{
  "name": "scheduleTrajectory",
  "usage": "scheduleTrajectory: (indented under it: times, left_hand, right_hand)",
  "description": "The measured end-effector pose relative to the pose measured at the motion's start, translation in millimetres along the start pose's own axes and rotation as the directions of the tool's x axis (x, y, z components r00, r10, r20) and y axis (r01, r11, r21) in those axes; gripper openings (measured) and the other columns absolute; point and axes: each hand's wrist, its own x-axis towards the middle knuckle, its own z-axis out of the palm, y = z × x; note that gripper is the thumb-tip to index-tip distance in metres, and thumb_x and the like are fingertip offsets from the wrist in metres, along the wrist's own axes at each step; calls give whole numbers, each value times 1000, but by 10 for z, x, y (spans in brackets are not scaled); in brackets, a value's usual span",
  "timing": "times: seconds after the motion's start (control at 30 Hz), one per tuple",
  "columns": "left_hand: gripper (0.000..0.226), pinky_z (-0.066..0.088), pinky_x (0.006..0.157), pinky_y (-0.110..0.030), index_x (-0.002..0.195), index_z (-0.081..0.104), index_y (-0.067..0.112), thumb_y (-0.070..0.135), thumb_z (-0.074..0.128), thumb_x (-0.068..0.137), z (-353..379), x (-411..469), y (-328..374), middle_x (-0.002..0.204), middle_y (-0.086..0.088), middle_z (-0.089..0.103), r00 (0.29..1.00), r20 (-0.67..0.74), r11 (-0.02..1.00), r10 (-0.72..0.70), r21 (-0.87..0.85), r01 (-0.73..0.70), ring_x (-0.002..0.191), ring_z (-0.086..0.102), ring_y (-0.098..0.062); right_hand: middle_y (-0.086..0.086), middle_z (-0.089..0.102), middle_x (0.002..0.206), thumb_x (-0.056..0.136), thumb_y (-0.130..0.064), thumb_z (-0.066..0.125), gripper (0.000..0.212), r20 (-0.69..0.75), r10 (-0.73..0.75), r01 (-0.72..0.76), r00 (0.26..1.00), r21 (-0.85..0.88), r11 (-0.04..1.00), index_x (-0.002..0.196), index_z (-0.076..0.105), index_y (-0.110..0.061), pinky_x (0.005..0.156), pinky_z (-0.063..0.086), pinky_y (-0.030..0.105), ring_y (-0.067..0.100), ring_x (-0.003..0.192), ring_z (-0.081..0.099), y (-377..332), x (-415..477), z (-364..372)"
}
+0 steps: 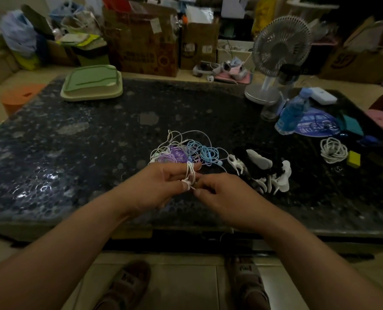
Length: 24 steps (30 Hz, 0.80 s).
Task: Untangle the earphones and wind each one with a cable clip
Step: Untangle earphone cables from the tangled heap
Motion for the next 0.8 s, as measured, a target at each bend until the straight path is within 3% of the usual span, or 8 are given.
scheduleTrajectory:
  times: [0.13, 0.23, 0.3, 0.37, 0.5, 0.6, 0.67, 0.8]
  left_hand:
    - [23, 58, 84, -31, 111, 74, 33, 14, 63, 102, -50, 15, -95, 102, 12, 75, 995, 61, 877, 77, 470, -96, 85, 68, -3]
    - [12, 50, 77, -30, 103, 70, 38, 28, 63, 102, -52, 14, -136, 88, 18, 69, 979, 200, 821, -29, 563, -90, 80, 64, -2]
    - [22, 56, 82, -38, 121, 70, 37, 31, 64, 102, -12, -7, -80, 106, 15, 74, 939, 331, 893, -92, 445, -69, 89, 70, -17]
    - [36, 55, 62, -32, 138, 64, 33, 21, 63, 103, 28, -34, 0, 122, 2, 74, 907, 413, 990, -78, 143, 20, 69, 59, -32]
    - [45, 34, 43, -14, 139, 63, 24, 13, 61, 96, 44, -57, 82, 133, -3, 71, 942, 331, 973, 55, -228, 23, 46, 38, -6]
    - [49, 25, 45, -16, 144, 58, 28, 8, 55, 100, -5, -9, 64, 121, 4, 75, 985, 166, 948, 50, -318, 5, 43, 33, -5]
    - [50, 22, 47, -20, 146, 55, 28, 4, 52, 102, -48, 12, 52, 128, 6, 74, 997, 71, 948, 34, -319, -10, 41, 30, -4]
    - [49, 31, 45, -19, 145, 57, 27, 1, 54, 103, -36, 23, 39, 120, 17, 75, 1000, -23, 996, -19, -83, 17, 45, 39, -4]
  right_hand:
    - [-9, 67, 78, 98, -36, 68, 15, -88, 8, -7, 996, 6, 1000, 86, 70, -27, 64, 49, 26, 3, 71, 61, 15, -3, -109]
    - [-7, 72, 81, 94, -34, 74, 13, -129, -8, 22, 992, 111, 994, 85, 72, -26, 69, 56, 30, 4, 75, 67, 40, 7, -234]
    - [-3, 75, 82, 94, -30, 76, 12, -98, 5, 20, 995, 253, 967, 87, 72, -21, 71, 58, 32, 8, 76, 70, 107, 26, -284]
    - [0, 71, 77, 97, -25, 72, 15, -31, 34, -16, 999, 463, 886, 88, 70, -13, 63, 52, 25, 10, 68, 65, 160, 28, -290]
    - [-2, 61, 64, 105, -20, 58, 18, 124, 96, -156, 988, 751, 641, 94, 66, -9, 51, 42, 15, 6, 55, 52, 136, 13, -200]
    - [-13, 57, 62, 107, -33, 55, 25, 86, 108, -138, 990, 581, 802, 104, 73, -16, 52, 37, 18, 3, 53, 47, 129, 23, -104]
    - [-9, 65, 70, 108, -32, 55, 23, 52, 81, -94, 995, 342, 935, 99, 72, -21, 62, 47, 28, 5, 61, 56, 101, 13, -54]
    - [-2, 68, 80, 106, -30, 56, 18, 45, 4, -8, 999, 101, 995, 99, 71, -21, 71, 50, 36, 10, 71, 62, 51, -20, -25]
